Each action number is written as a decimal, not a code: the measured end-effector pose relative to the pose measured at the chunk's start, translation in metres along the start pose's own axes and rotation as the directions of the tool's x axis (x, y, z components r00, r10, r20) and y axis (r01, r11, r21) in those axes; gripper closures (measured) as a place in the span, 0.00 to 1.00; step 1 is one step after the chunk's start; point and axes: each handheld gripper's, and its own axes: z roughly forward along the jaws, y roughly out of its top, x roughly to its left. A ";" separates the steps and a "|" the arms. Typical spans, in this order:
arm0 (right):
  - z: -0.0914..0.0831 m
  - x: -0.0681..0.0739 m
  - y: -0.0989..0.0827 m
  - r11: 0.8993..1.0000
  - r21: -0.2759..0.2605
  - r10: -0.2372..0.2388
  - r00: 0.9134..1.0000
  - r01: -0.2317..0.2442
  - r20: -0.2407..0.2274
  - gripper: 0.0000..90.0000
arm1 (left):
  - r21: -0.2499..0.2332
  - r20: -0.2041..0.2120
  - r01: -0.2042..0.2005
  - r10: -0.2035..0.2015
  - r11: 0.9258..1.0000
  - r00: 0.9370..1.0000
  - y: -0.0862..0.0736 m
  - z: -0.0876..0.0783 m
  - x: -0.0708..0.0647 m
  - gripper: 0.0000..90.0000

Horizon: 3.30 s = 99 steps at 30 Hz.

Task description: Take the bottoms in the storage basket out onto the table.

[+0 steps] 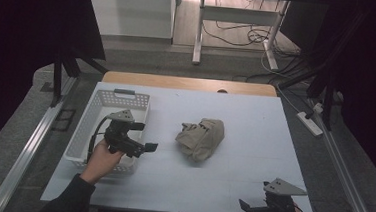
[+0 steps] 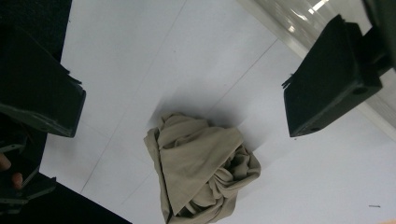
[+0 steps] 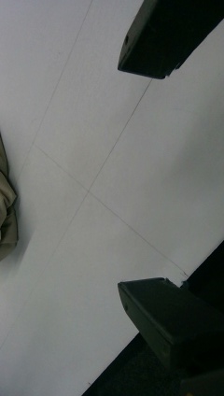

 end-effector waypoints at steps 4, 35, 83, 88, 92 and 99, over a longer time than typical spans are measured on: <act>0.000 0.000 0.000 1.000 -0.001 0.001 1.000 -0.001 -0.001 0.00 | -0.005 -0.001 0.002 -0.002 1.000 1.000 -0.004 -0.003 -0.002 0.00; 0.000 0.000 0.000 1.000 -0.003 0.002 1.000 -0.002 0.002 0.00 | -0.038 -0.027 0.016 -0.017 0.999 0.999 -0.032 -0.028 -0.012 0.00; 0.001 0.001 0.000 1.000 0.007 -0.007 1.000 0.007 0.006 0.00 | -0.054 -0.096 0.078 -0.083 0.995 0.992 -0.087 -0.065 -0.025 0.00; 0.001 0.001 0.000 1.000 0.009 -0.007 1.000 0.007 0.006 0.00 | -0.044 -0.103 0.095 -0.099 0.994 0.990 -0.094 -0.071 -0.025 0.00; 0.001 0.001 0.000 1.000 0.010 -0.006 1.000 0.006 0.006 0.00 | -0.046 -0.126 0.093 -0.098 0.995 0.987 -0.099 -0.075 -0.028 0.00; 0.001 0.001 0.000 1.000 0.010 -0.006 1.000 0.006 0.003 0.00 | -0.033 -0.157 0.089 -0.093 0.996 0.983 -0.108 -0.081 -0.032 0.00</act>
